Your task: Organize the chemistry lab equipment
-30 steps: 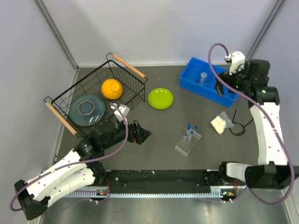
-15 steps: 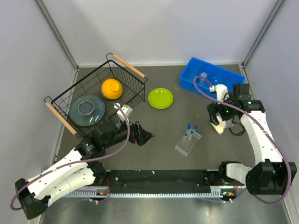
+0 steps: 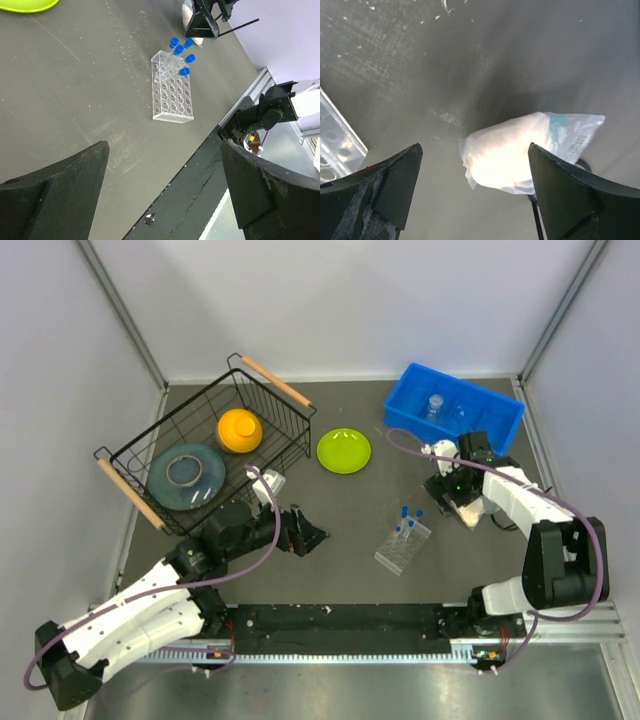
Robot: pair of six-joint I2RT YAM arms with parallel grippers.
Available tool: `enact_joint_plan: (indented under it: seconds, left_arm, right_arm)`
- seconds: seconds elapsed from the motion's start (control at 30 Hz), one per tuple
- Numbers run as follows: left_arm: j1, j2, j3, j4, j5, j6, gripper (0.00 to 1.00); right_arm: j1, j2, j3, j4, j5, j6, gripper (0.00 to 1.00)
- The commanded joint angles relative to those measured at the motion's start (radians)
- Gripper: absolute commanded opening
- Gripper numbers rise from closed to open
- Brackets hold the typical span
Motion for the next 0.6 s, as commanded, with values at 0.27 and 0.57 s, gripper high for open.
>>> enact_joint_plan:
  seconds: [0.27,0.57]
  left_arm:
    - [0.002,0.026,-0.011,0.063,0.001,0.002,0.99]
    - [0.002,0.027,0.008,0.060,0.015,0.036,0.99]
  right_arm:
    - [0.040,0.071,-0.081,0.187,0.171,-0.032,0.33]
    - [0.039,-0.134,-0.059,0.098,0.079,-0.078,0.00]
